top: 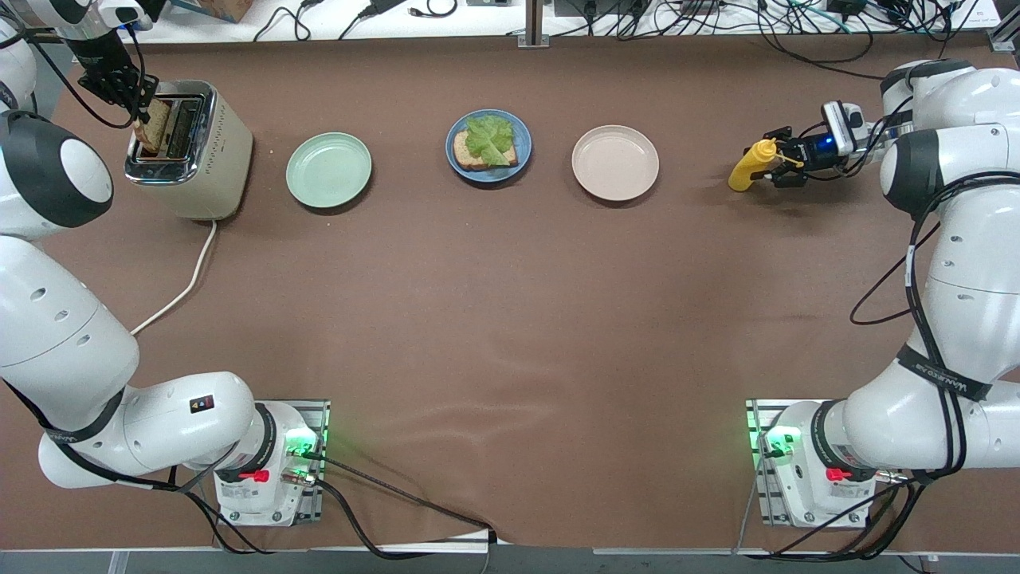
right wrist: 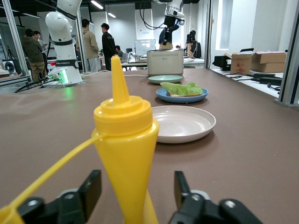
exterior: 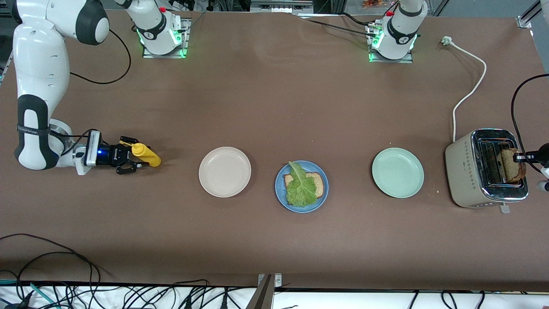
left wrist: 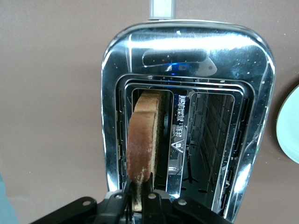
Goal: Make sandwich in blue plate with both arms
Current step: 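Open the right gripper and withdraw while the left gripper lifts the toast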
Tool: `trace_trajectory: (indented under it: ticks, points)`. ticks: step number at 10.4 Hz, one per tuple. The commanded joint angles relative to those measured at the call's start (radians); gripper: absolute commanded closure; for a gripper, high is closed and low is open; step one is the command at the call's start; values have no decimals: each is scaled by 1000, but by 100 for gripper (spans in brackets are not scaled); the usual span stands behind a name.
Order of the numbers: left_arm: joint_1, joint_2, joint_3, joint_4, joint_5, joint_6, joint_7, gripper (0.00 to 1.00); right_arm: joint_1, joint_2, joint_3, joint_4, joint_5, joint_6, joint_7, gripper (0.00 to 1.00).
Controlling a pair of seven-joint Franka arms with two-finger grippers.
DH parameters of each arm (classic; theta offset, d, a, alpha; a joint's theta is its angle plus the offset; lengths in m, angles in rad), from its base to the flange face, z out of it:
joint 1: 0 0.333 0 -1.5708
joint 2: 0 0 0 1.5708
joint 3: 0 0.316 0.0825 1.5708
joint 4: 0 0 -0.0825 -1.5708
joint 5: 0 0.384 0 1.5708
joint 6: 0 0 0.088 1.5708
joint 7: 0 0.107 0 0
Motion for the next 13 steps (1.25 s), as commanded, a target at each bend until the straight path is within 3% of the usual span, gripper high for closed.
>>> trace_trajectory:
  ticks: [1, 4, 7, 10, 13]
  points:
    - [11, 7, -6, 31, -23, -6, 26, 100, -8, 16, -24, 25, 8, -28, 28, 0]
    - [13, -15, -9, 34, -23, -15, 25, 100, -15, 16, -56, 27, -12, -30, 28, 0]
    - [10, -67, -15, 35, -22, -50, 23, 100, -12, 12, -126, 34, -50, -42, 51, 0]
    - [8, -146, -18, 34, -25, -69, 81, 100, -9, -17, -215, 173, -156, -49, 213, 0]
    - [5, -221, -46, 35, -34, -130, 85, 100, -9, -50, -280, 362, -243, -186, 482, 1]
